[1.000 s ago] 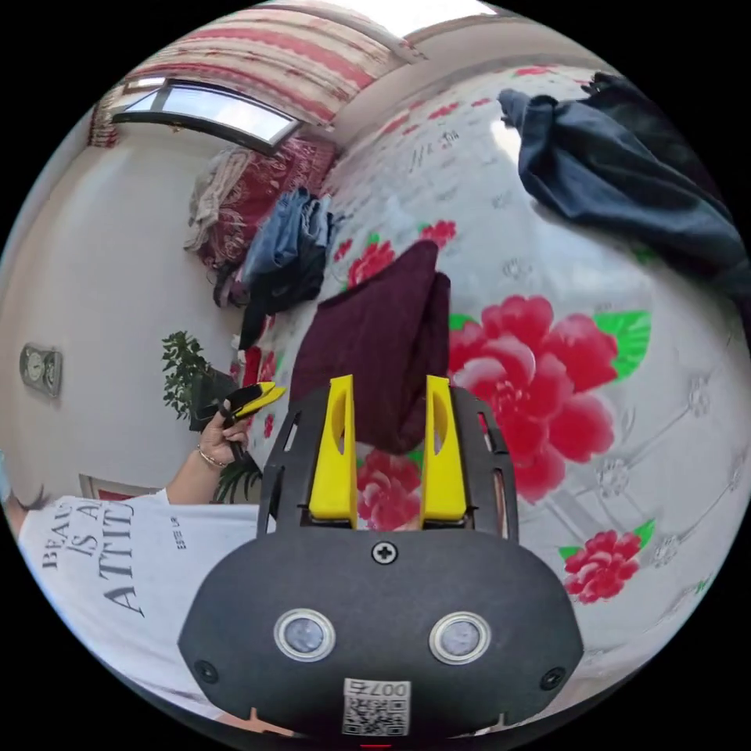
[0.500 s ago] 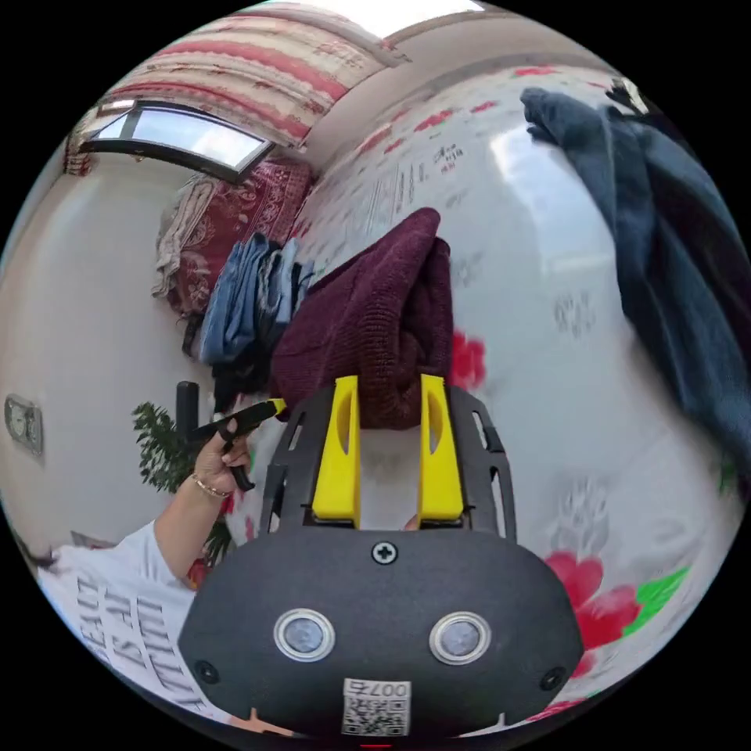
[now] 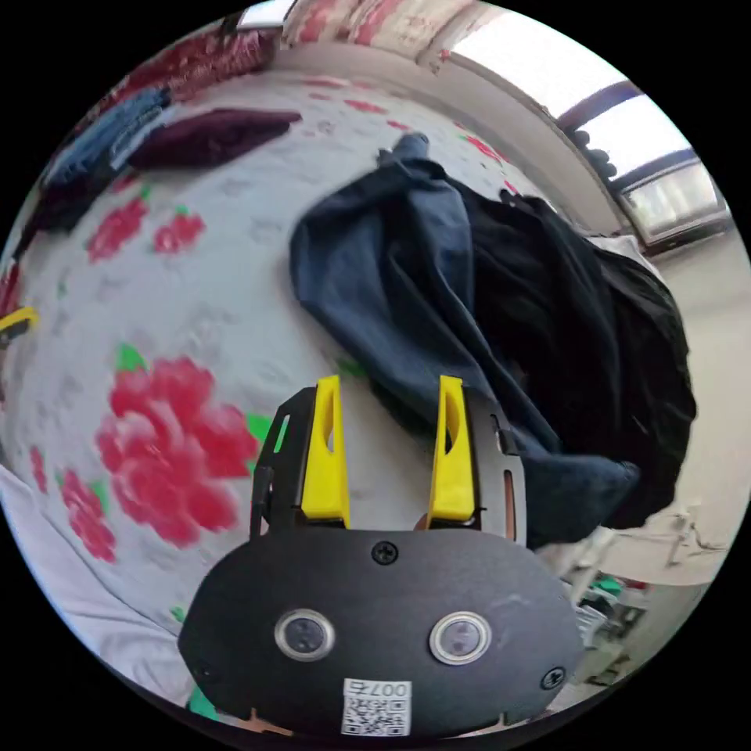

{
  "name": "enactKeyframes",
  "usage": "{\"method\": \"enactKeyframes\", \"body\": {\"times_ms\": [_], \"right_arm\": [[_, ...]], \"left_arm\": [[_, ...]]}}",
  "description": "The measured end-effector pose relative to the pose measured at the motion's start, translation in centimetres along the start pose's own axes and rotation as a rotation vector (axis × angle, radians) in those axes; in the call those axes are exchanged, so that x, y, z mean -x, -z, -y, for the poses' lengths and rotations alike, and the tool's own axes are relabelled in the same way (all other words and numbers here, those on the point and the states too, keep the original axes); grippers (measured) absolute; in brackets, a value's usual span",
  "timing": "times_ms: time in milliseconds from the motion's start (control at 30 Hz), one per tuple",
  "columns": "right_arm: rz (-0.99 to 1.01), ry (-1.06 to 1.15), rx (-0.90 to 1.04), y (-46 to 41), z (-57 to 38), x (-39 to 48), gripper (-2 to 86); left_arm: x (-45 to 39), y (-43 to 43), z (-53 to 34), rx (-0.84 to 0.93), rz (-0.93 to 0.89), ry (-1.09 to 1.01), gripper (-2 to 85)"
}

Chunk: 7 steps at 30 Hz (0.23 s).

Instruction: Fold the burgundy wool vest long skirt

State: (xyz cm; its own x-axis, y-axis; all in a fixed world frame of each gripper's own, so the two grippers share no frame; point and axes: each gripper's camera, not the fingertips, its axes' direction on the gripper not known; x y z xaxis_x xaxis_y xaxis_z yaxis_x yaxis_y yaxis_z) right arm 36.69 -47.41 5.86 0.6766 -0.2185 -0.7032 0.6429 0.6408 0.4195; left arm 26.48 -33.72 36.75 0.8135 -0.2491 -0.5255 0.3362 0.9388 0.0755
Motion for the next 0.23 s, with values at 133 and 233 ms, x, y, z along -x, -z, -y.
{"method": "enactKeyframes", "body": {"times_ms": [133,233], "right_arm": [[-0.347,0.146,0.185,-2.1,-3.4,-2.0,9.5],[-0.474,0.296,0.357,-5.6,-2.5,-2.1,5.9]], "left_arm": [[-2.6,0.7,-6.4,0.120,-0.027,-0.012,6.6],[-5.0,1.3,-7.4,0.154,-0.014,-0.043,6.0]]}}
